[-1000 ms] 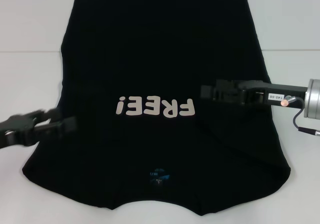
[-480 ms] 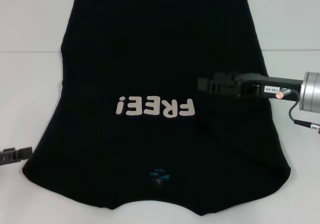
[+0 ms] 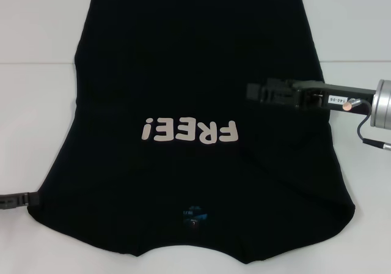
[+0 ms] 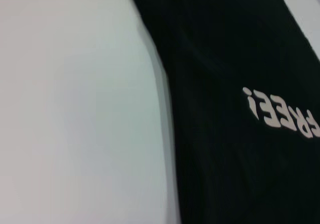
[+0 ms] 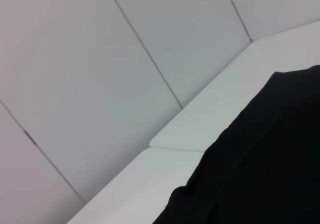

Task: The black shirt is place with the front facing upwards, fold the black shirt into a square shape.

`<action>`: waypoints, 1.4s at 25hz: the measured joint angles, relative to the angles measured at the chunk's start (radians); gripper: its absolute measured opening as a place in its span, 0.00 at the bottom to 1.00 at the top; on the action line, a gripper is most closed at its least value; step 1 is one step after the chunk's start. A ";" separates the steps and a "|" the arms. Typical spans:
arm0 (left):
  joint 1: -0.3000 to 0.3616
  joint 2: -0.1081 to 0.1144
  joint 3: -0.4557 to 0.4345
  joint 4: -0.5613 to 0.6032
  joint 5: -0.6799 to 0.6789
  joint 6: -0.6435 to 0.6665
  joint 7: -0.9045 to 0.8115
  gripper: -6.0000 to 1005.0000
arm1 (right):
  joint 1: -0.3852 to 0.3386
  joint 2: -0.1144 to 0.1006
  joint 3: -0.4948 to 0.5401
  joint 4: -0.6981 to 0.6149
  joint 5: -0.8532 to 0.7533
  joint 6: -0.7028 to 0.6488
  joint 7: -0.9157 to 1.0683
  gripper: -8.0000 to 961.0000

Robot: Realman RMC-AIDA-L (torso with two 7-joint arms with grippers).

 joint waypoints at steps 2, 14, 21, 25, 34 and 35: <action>-0.016 0.001 0.000 -0.010 0.027 -0.012 -0.012 0.91 | 0.000 -0.003 0.006 0.002 0.000 -0.003 0.000 0.99; -0.059 -0.005 0.018 -0.017 0.089 -0.001 -0.027 0.91 | -0.006 -0.006 0.026 0.003 0.001 -0.005 0.001 0.98; -0.074 -0.006 0.030 -0.017 0.089 0.032 -0.021 0.91 | -0.006 -0.006 0.032 0.002 0.001 -0.006 0.001 0.99; -0.082 -0.008 0.030 -0.017 0.089 0.036 -0.019 0.91 | -0.005 -0.006 0.033 0.002 0.001 -0.007 0.001 0.99; -0.082 0.001 0.030 0.004 0.109 0.024 -0.020 0.91 | -0.008 -0.006 0.036 0.002 0.004 -0.007 0.001 0.99; -0.081 0.002 0.029 0.009 0.115 0.023 -0.021 0.91 | -0.010 -0.006 0.037 0.002 0.007 -0.010 0.001 0.98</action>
